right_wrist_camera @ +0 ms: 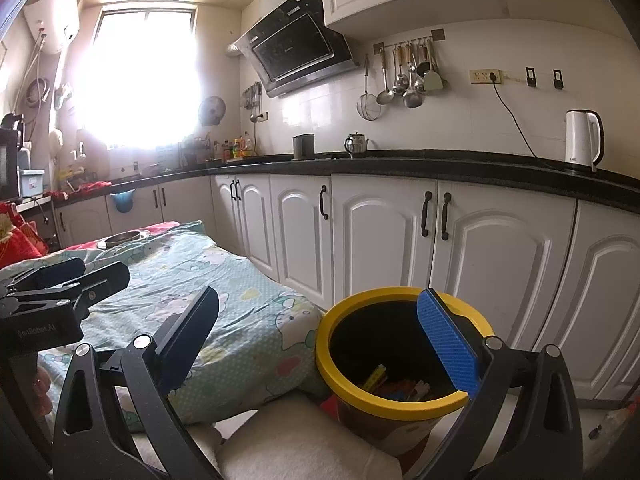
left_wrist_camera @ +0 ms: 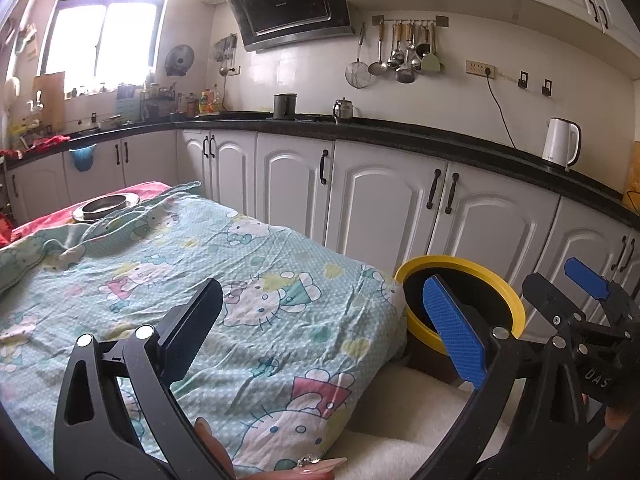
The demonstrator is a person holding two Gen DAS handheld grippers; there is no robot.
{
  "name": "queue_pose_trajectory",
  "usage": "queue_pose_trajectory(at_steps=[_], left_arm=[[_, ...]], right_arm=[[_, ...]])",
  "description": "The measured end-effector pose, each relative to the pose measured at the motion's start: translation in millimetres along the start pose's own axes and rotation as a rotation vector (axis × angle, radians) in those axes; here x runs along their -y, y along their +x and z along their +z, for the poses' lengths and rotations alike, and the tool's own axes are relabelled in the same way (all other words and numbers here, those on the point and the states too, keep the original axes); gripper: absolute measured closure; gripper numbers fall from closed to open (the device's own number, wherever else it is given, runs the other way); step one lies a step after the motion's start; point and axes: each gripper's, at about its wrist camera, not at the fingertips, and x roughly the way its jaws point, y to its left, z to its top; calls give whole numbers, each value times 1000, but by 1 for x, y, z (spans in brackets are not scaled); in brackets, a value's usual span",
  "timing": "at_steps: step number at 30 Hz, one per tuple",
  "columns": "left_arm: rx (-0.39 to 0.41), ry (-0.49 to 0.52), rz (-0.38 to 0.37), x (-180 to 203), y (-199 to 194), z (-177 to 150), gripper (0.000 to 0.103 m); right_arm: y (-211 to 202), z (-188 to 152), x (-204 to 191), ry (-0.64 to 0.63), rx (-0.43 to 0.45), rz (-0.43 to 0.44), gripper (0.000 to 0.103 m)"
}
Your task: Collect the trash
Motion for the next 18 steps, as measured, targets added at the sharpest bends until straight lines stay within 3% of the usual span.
queue_pose_trajectory(at_steps=[18], left_arm=[[5, -1, 2, -2, -1, 2, 11]], right_arm=[[0, -3, -1, 0, -2, 1, 6]])
